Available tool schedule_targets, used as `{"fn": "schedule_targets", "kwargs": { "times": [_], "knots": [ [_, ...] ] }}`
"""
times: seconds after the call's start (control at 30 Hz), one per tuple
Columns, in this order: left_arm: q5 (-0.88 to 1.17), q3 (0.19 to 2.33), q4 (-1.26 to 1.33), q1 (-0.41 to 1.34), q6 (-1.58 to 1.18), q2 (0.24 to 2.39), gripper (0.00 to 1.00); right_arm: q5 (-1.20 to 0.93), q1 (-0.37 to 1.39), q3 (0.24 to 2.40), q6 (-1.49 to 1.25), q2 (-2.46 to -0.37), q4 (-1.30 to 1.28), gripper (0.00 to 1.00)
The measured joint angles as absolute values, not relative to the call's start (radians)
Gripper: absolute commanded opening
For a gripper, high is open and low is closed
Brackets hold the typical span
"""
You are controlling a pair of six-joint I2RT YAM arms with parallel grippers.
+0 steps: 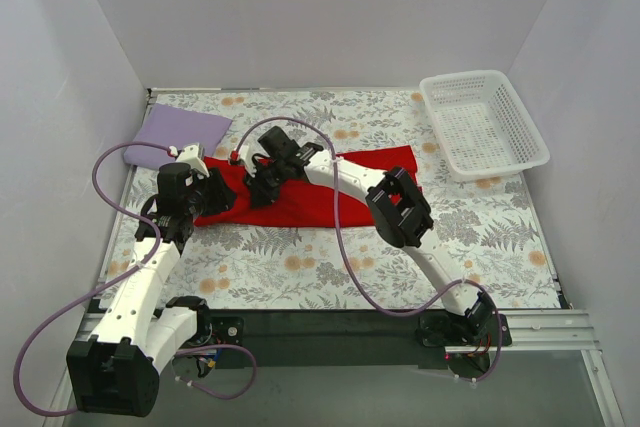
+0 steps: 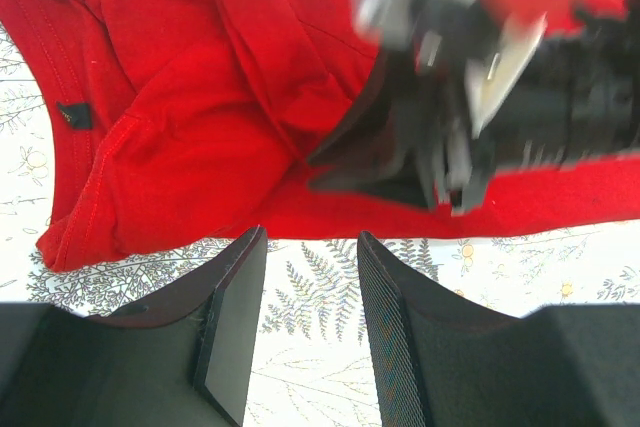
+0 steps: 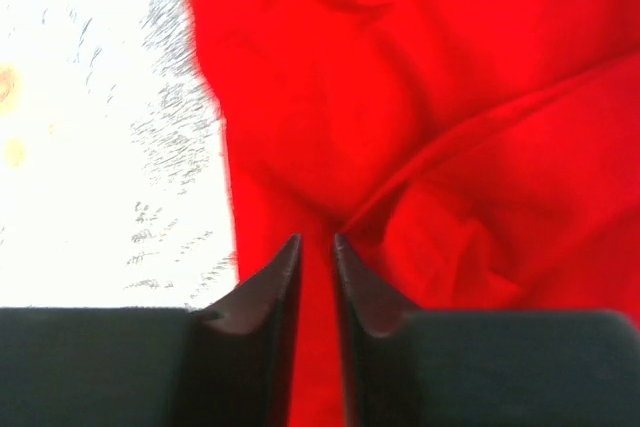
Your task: Fold and stack the t-shirts
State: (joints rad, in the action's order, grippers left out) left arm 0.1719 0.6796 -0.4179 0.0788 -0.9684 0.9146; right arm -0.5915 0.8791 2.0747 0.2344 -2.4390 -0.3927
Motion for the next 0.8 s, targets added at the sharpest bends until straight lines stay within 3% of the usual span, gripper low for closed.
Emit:
{"fn": "schedule_targets", "kwargs": {
  "times": [0.33, 0.57, 0.8],
  "knots": [
    [0.170, 0.680, -0.418, 0.079, -0.969, 0.895, 0.40, -0.587, 0.901, 1.999, 0.370, -2.314, -0.473, 0.45],
    [0.167, 0.680, -0.418, 0.079, -0.969, 0.887, 0.40, -0.683, 0.807, 2.010, 0.405, -2.238, -0.472, 0.49],
    [0.167, 0.680, -0.418, 0.079, -0.970, 0.887, 0.40, -0.730, 0.763, 2.096, 0.422, -2.342, -0.478, 0.50]
  ]
}}
